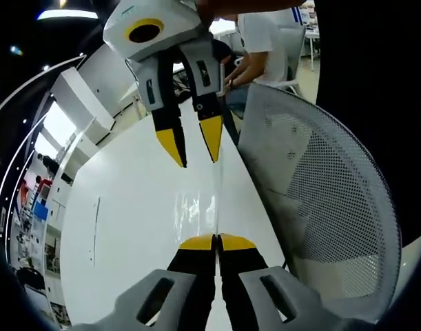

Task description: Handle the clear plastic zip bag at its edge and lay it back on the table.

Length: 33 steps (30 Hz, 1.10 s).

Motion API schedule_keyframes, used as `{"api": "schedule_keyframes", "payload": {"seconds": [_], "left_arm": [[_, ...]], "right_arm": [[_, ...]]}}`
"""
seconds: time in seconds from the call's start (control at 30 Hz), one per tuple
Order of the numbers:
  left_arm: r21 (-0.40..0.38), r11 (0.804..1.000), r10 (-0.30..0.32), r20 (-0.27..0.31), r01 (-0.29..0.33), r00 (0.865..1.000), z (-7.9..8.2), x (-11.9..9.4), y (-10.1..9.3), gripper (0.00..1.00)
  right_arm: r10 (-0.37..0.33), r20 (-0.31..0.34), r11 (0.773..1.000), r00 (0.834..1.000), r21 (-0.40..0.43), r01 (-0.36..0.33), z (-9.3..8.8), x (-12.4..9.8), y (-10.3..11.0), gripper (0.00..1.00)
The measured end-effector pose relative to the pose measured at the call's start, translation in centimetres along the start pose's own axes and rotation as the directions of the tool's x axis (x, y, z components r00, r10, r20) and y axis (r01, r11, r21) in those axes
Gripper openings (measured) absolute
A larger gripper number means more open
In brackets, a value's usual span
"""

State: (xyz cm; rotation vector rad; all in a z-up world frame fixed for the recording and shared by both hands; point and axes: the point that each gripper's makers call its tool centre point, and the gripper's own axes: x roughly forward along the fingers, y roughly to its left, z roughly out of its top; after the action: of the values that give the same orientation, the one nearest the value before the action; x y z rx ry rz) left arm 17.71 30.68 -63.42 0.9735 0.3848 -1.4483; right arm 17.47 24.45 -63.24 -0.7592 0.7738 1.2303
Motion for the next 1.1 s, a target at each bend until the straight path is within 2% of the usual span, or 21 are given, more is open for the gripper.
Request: {"api": "schedule_keyframes", "payload": {"seconds": [0.17,0.33,0.47,0.57,0.9,1.1], "left_arm": [[-0.011,1.000,0.000,0.013,0.000,1.000,0.3,-0.1,0.0,0.00],[-0.031,0.999,0.010,0.049,-0.008,0.999,1.1,-0.3,0.2,0.00],[-0.030,0.999,0.019,0.054,-0.017,0.998,1.2,-0.3,0.4,0.00],[-0.035,0.999,0.025,0.056,-0.023,0.998,1.1,-0.3,0.6,0.00],[-0.049,0.998,0.029,0.068,-0.026,0.997,1.0,-0.4,0.7,0.00],[-0.047,0.997,0.067,0.104,-0.062,0.992,1.7,-1.2,1.4,0.02]], "right_arm": [[0.021,0.001,1.000,1.000,0.018,-0.021,-0.3,0.5,0.6,0.15],[0.030,0.003,0.999,1.000,0.025,-0.030,-0.3,0.8,0.9,0.13],[0.033,0.004,0.999,0.999,0.023,-0.033,-0.4,1.0,0.9,0.08],[0.034,0.008,0.999,0.999,0.014,-0.034,-0.4,1.0,0.8,0.00],[0.035,0.003,0.999,0.999,0.007,-0.035,-0.4,1.1,0.7,0.00],[0.040,-0.009,0.999,0.999,-0.007,-0.040,-0.5,1.2,0.7,0.00]]}}
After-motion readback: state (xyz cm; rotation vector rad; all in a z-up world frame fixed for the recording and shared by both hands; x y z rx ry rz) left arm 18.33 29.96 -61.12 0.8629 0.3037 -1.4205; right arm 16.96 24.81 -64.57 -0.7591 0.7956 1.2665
